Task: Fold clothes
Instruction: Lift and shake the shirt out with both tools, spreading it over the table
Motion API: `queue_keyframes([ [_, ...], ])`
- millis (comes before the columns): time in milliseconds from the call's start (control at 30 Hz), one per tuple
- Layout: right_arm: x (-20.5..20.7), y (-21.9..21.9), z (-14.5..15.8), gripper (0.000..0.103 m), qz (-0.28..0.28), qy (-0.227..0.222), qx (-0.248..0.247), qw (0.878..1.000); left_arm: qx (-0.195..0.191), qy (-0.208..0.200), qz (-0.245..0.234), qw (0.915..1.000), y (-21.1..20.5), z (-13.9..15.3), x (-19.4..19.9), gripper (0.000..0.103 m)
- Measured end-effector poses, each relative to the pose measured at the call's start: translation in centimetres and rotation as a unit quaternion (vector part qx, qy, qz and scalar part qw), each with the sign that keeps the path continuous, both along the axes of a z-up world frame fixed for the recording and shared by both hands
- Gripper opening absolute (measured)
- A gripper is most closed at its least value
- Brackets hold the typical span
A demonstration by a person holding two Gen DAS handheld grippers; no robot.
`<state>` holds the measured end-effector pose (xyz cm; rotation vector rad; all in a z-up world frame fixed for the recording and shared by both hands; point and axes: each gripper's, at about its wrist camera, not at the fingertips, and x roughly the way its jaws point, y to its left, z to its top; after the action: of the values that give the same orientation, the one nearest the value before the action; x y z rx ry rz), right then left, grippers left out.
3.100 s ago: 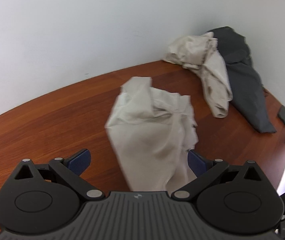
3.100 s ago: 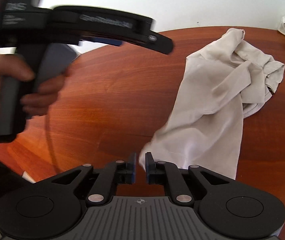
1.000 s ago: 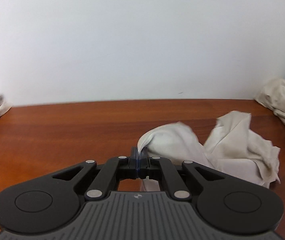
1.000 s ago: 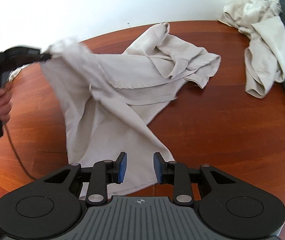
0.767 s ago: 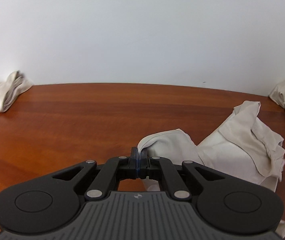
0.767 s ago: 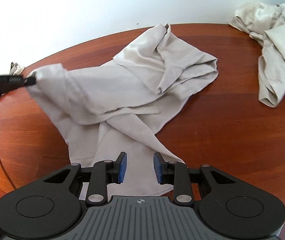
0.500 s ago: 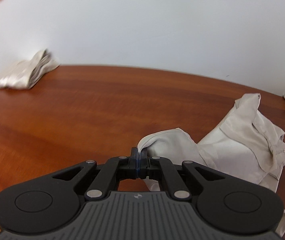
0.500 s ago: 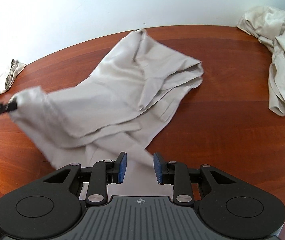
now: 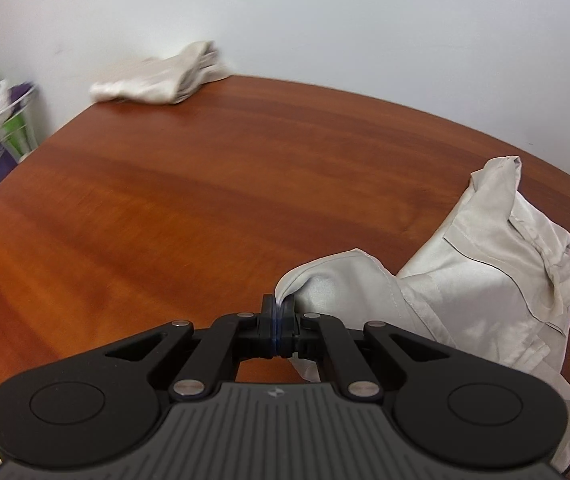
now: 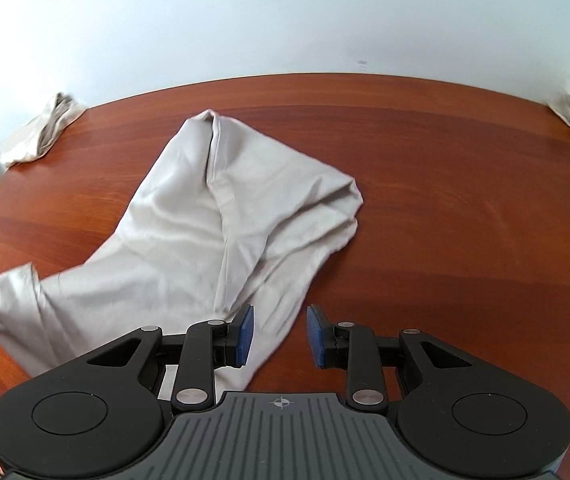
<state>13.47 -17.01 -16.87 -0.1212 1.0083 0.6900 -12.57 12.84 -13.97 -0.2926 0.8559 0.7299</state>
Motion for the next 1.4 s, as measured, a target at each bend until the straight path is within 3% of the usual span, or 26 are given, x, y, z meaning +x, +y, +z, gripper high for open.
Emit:
queue_keyframes([
  [400, -1.5, 9.2, -1.4, 0.032, 0.115, 0.005, 0.008, 0.993, 0.006, 0.016, 0.093, 0.9956, 2.6, 0.2, -7.2, 0.003],
  [533, -2.9, 11.6, -2.1, 0.035, 0.143, 0.014, 0.010, 0.990, 0.017, 0.013, 0.103, 0.9944, 3.2, 0.9, -8.3, 0.003],
  [600, -3.5, 12.0, -2.3, 0.044, 0.148, 0.013, 0.008, 0.989, 0.023, 0.011, 0.104, 0.9943, 3.8, 1.1, -8.4, 0.003],
  [733, -5.1, 12.8, -2.7, 0.046, 0.152, 0.013, 0.001, 0.988, 0.031, 0.008, 0.091, 0.9954, 5.2, 1.5, -8.2, 0.003],
  [833, -5.6, 13.2, -3.1, 0.045, 0.143, 0.001, -0.017, 0.990, 0.036, 0.006, 0.078, 0.9962, 6.3, 1.6, -8.0, 0.003],
  [867, -5.8, 13.5, -3.3, 0.039, 0.139, 0.000, -0.023, 0.990, 0.038, 0.006, 0.074, 0.9965, 6.7, 1.7, -8.0, 0.003],
  [900, -5.8, 13.2, -3.5, 0.021, 0.135, 0.002, -0.021, 0.991, 0.040, 0.005, 0.070, 0.9967, 7.1, 1.7, -7.9, 0.003],
  [1000, -5.7, 12.5, -3.7, 0.004, 0.116, 0.000, -0.014, 0.993, 0.047, 0.004, 0.056, 0.9973, 8.4, 1.7, -7.4, 0.003],
  [1400, -3.2, 3.7, -1.5, 0.003, -0.031, -0.041, -0.031, 0.998, 0.085, 0.002, 0.001, 0.9964, 14.0, 1.0, -2.7, 0.003],
])
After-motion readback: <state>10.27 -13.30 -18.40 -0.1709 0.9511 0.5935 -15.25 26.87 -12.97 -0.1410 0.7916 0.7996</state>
